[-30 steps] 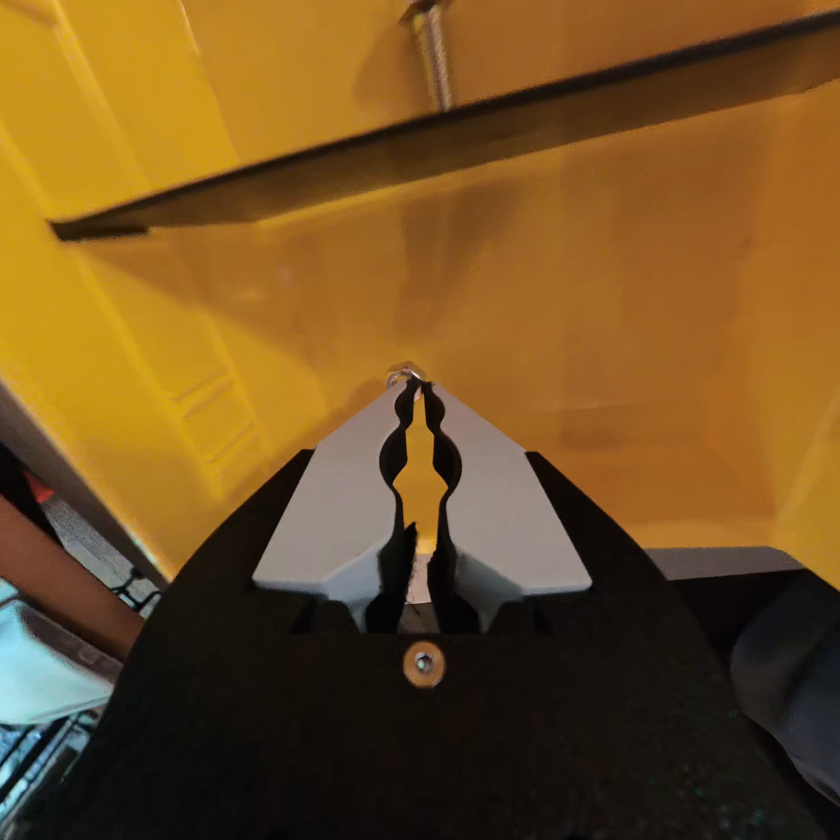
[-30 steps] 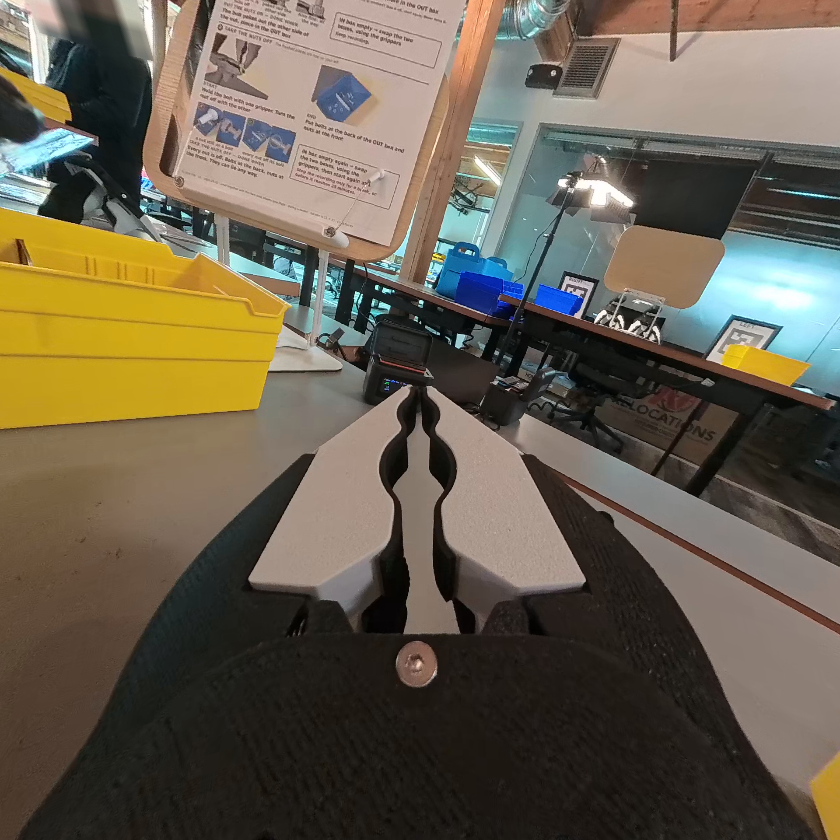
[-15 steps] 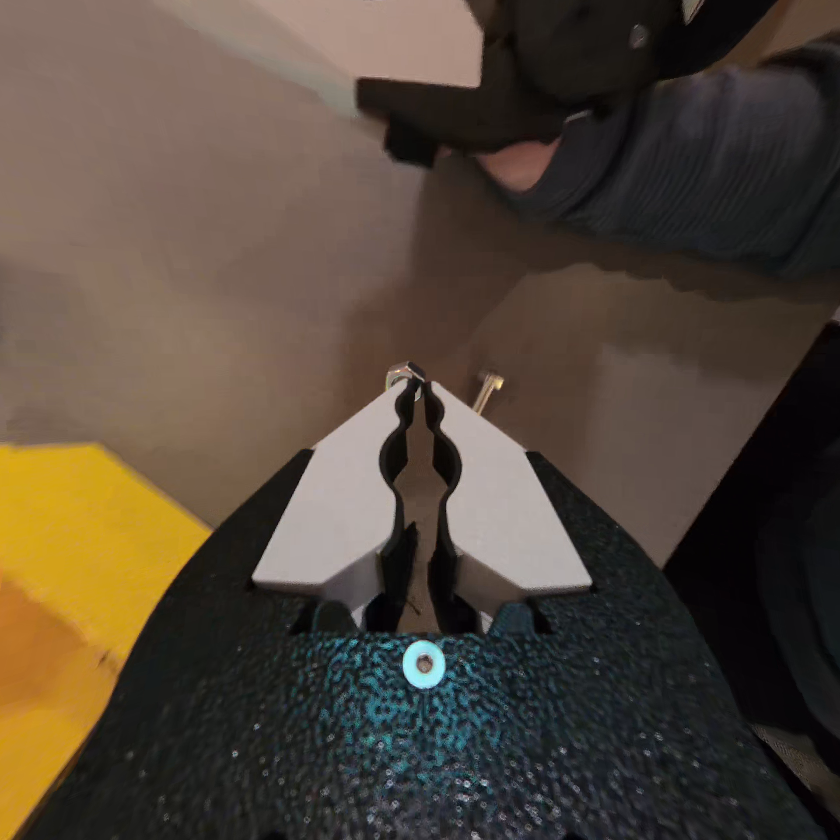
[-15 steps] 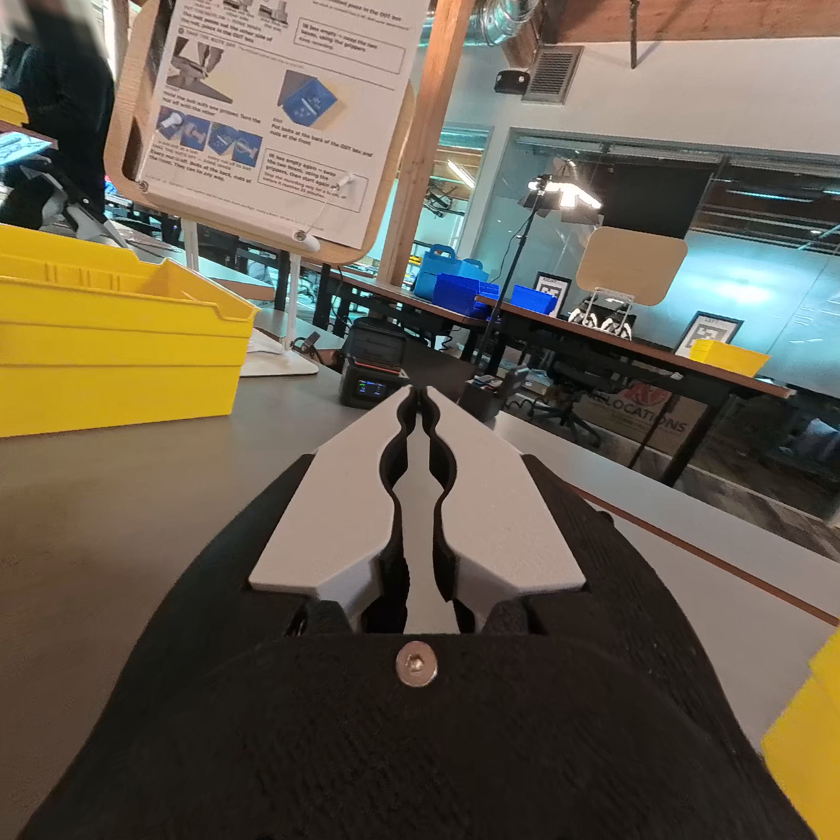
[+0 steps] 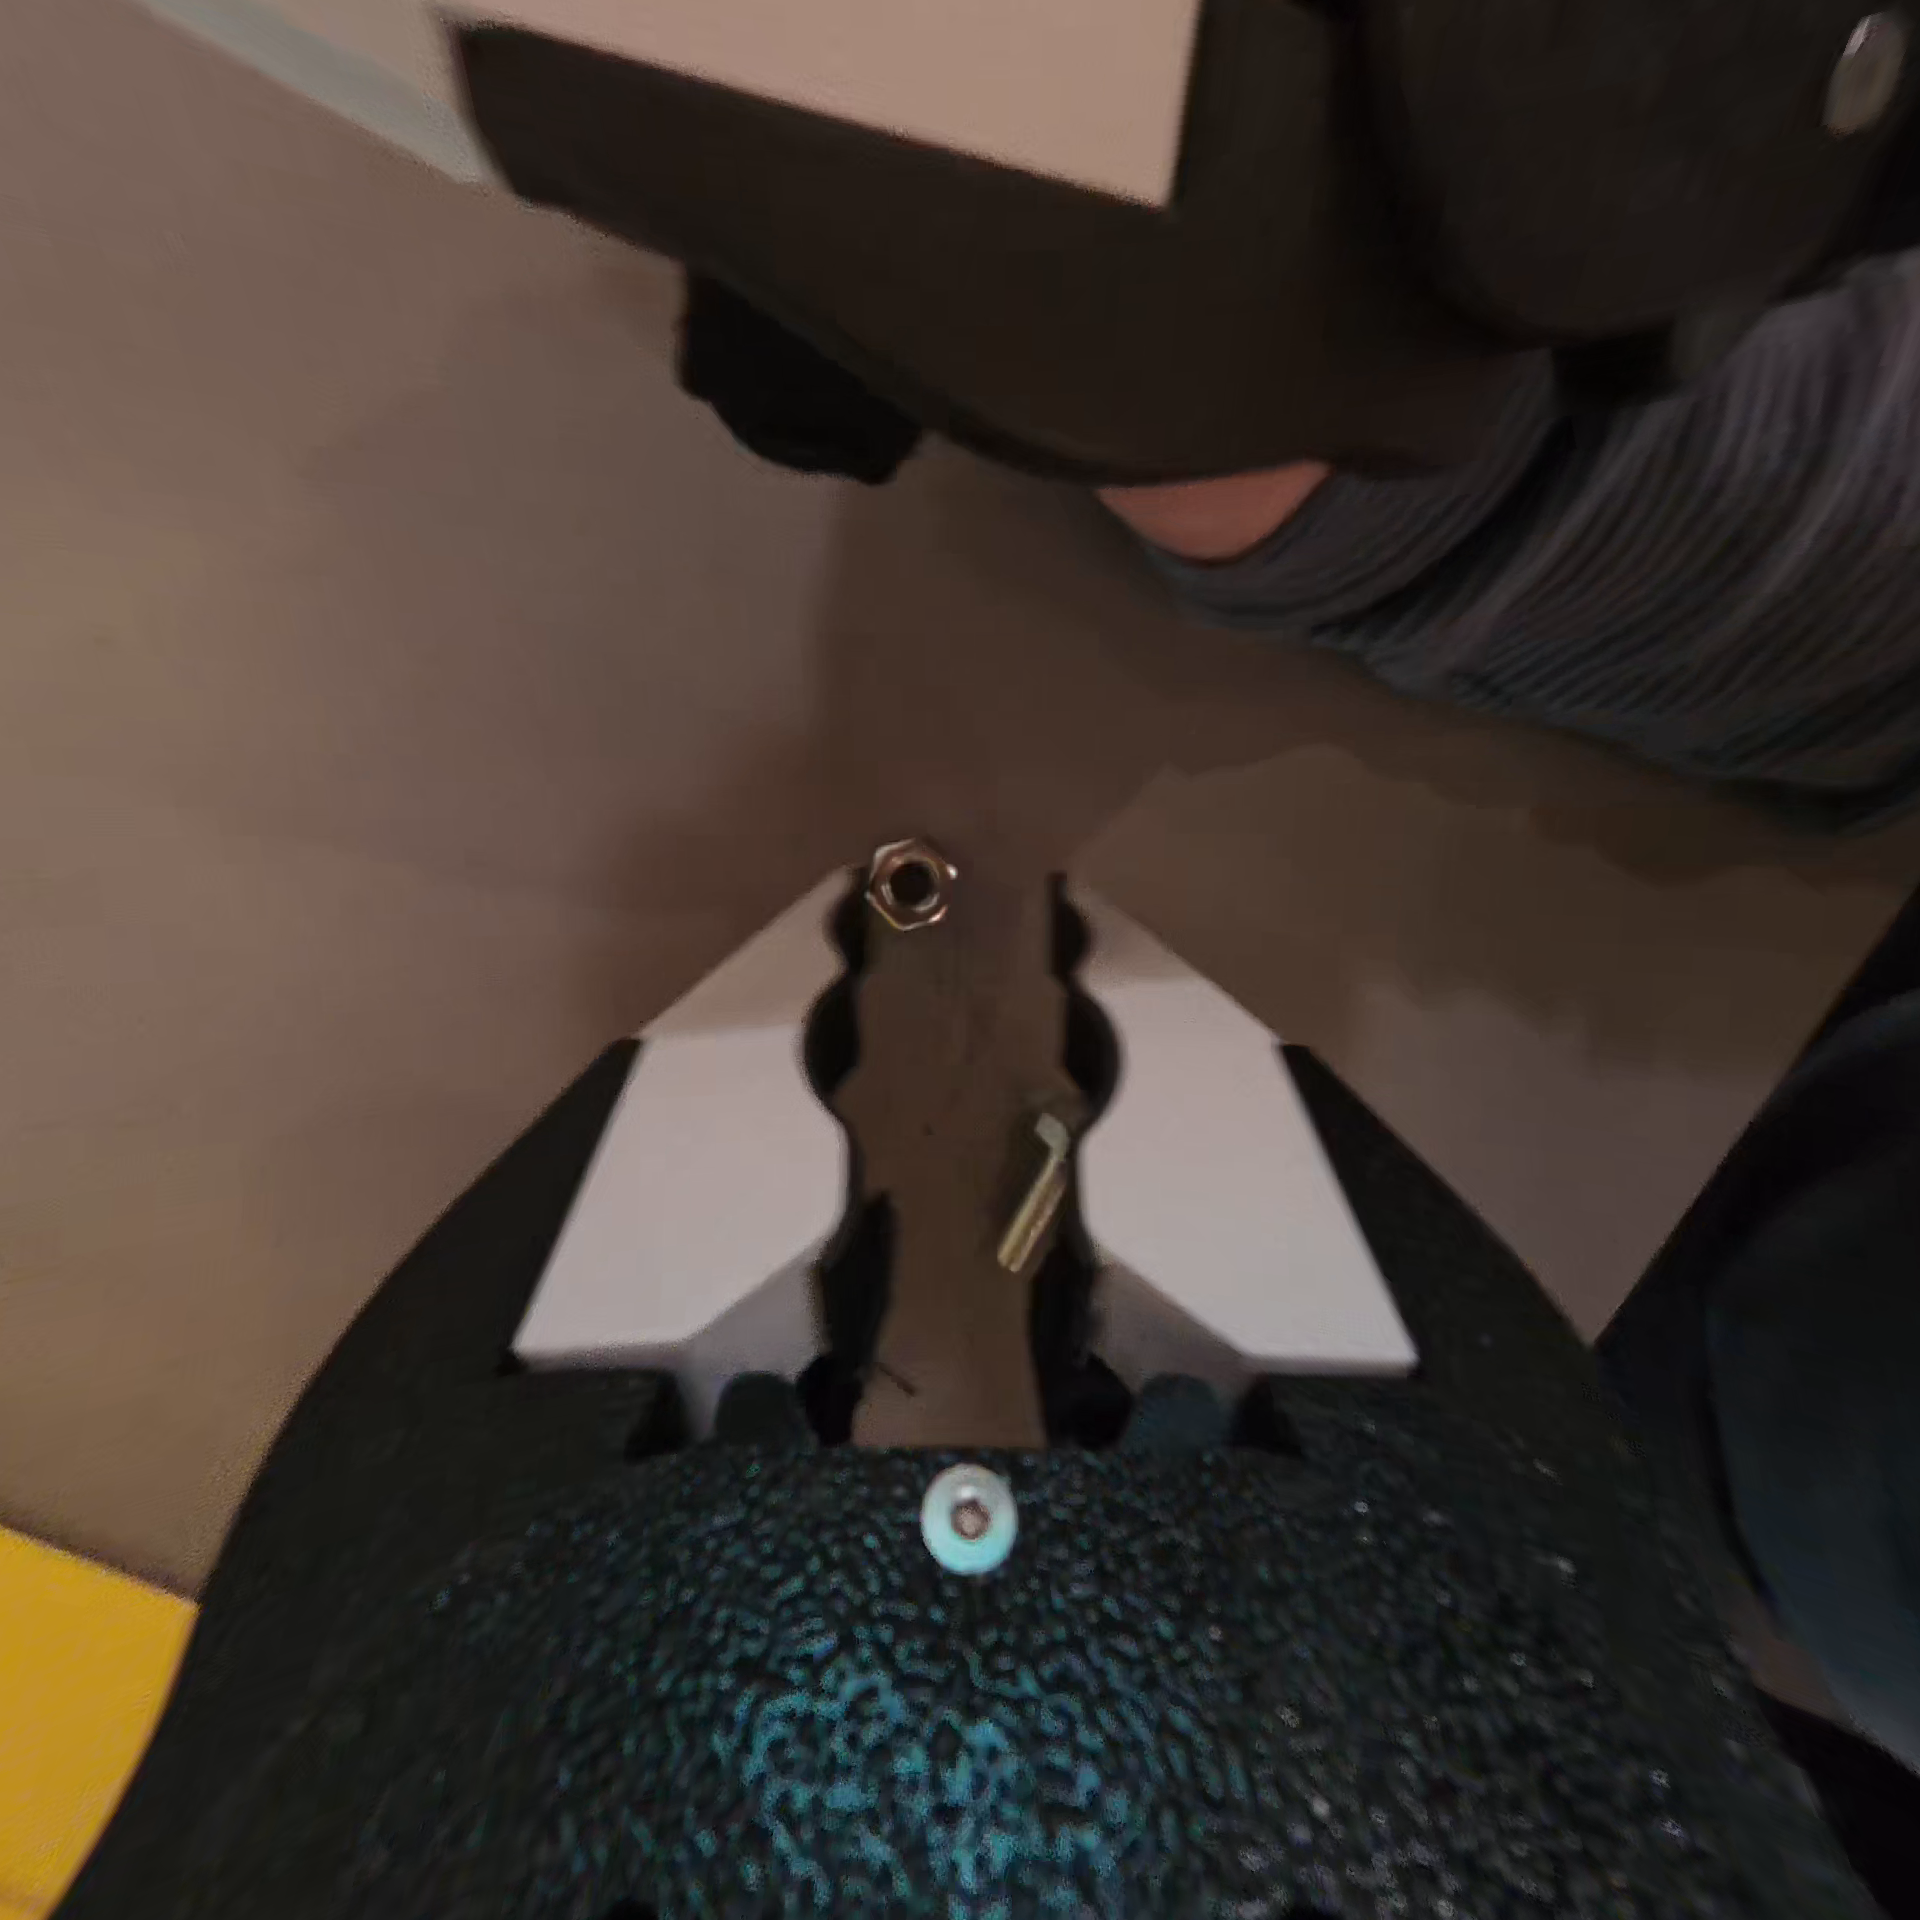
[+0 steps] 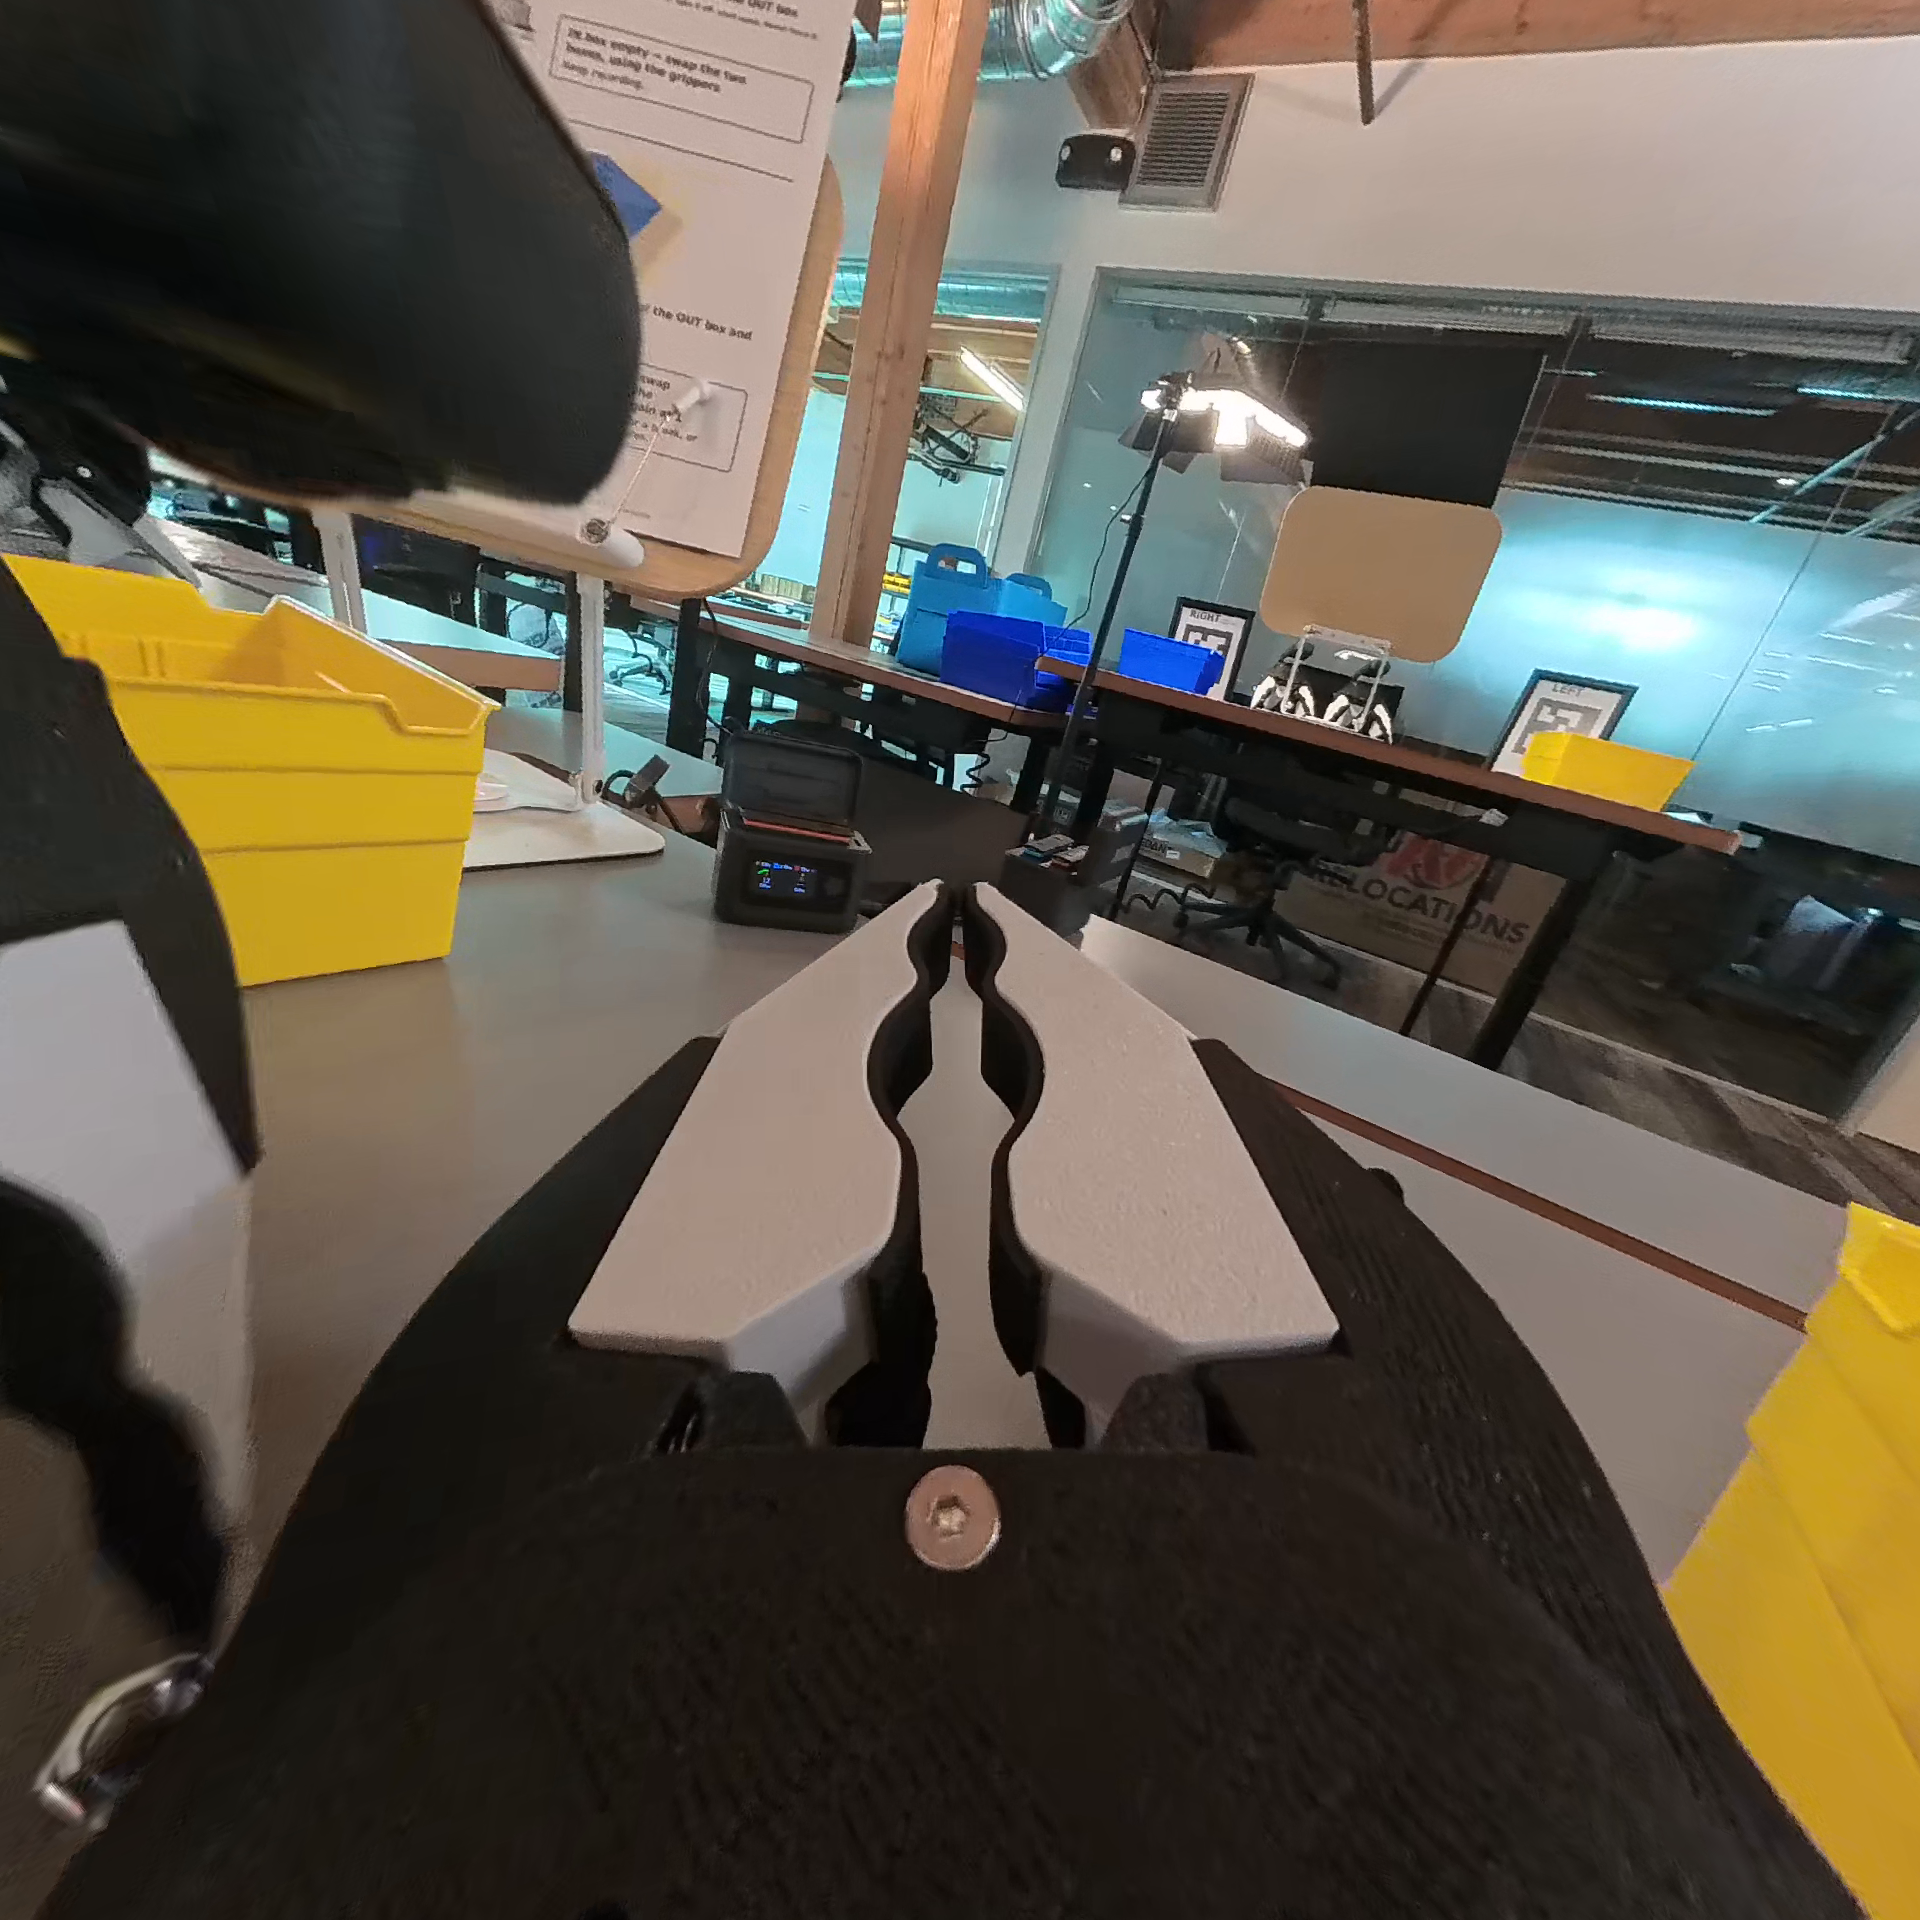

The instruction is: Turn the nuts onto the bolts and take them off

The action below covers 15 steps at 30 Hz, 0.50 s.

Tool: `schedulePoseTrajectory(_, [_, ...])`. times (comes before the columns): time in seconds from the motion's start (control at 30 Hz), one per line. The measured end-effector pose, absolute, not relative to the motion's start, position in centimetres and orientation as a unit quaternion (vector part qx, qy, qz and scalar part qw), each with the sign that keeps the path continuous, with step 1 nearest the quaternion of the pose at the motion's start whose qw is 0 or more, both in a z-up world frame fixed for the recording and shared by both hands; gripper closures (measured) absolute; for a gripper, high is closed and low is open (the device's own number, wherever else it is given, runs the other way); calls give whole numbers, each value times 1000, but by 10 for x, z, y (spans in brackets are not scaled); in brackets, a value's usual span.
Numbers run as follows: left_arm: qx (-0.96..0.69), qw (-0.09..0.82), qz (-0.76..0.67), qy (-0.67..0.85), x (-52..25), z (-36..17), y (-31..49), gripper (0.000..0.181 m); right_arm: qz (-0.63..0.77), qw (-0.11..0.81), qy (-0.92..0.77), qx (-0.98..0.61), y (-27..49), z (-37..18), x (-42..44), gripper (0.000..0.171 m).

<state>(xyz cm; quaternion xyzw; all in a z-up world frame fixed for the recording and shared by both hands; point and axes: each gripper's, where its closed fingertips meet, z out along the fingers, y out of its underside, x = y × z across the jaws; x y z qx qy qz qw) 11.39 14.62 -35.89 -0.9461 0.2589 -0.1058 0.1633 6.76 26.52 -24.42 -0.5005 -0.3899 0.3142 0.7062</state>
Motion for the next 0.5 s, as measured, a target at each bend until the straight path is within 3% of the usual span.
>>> schedulePoseTrajectory(0.03, [-947, 177, -109, 245, 113, -357, 149, 126, 315, 707, -389, -500, 265, -244, 68, 171])
schedulePoseTrajectory(0.1, [-944, 207, -114, 231, 108, -349, 149, 112, 317, 707, -386, -501, 266, -243, 69, 171])
schedulePoseTrajectory(0.37, [-913, 269, -181, 246, 107, -334, 87, 128, 344, 692, -412, -482, 252, -242, 65, 171])
schedulePoseTrajectory(0.43, [-911, 295, -177, 229, 106, -332, 74, 132, 416, 615, -499, -448, 214, -247, 51, 170])
schedulePoseTrajectory(0.5, [-903, 333, -185, 197, 107, -325, 64, 135, 500, 419, -615, -444, 157, -267, 47, 160])
